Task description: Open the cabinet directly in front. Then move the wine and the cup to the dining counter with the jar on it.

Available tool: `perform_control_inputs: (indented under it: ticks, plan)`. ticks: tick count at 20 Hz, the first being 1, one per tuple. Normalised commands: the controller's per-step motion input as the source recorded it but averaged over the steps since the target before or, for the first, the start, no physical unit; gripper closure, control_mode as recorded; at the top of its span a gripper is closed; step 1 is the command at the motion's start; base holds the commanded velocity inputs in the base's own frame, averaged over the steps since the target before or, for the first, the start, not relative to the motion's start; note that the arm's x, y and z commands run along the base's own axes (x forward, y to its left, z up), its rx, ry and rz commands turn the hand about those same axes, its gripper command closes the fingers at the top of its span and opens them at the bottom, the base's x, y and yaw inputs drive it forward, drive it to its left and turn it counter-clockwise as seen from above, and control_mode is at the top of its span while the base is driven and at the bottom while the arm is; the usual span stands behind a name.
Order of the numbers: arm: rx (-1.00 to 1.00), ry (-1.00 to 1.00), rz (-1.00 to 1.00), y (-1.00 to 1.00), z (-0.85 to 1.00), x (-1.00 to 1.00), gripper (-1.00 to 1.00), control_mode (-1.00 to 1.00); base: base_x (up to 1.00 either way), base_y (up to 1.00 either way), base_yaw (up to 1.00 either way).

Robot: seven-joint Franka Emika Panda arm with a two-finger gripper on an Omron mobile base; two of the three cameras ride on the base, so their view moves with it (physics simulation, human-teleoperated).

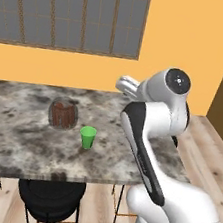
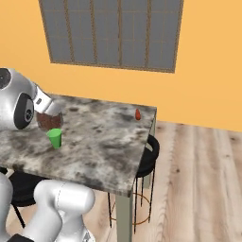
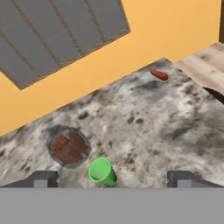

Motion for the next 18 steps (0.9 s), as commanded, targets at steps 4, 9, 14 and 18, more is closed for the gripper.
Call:
perform_control_inputs:
  ticks: [4, 9, 14, 18]
  plan:
    - [0.0, 0.02, 0.0, 0.0, -0.42, -1.0, -1.0, -1.0, 0.0, 0.0, 0.0]
    - [0.0, 0.0, 0.01, 0.0, -0.36, -1.0, -1.0, -1.0, 0.0, 0.0, 0.0]
    - [0.07, -0.01, 0.0, 0.0, 0.5, -0.81, -1.0, -1.0, 0.0, 0.0, 0.0]
    - [0.02, 0.01, 0.0, 0.0, 0.19, -0.09, -1.0, -1.0, 0.0, 0.0, 0.0]
